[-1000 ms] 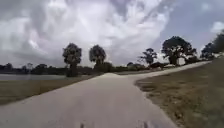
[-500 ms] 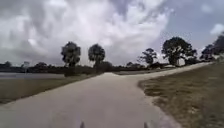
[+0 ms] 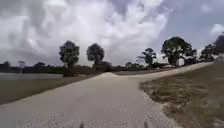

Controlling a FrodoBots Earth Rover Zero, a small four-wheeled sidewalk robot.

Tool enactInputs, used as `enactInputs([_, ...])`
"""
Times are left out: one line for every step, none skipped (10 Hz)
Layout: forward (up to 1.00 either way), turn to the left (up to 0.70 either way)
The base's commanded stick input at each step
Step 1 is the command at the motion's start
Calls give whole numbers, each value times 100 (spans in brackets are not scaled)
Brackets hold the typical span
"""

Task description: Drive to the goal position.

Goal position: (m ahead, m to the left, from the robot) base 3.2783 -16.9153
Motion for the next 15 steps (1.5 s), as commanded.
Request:
enactInputs([85, 0])
enactInputs([85, 0])
enactInputs([85, 0])
enactInputs([85, 0])
enactInputs([85, 0])
enactInputs([85, 0])
enactInputs([85, 0])
enactInputs([85, 0])
enactInputs([85, 0])
enactInputs([85, 0])
enactInputs([85, 0])
enactInputs([85, 0])
enactInputs([85, 0])
enactInputs([85, 0])
enactInputs([85, 0])
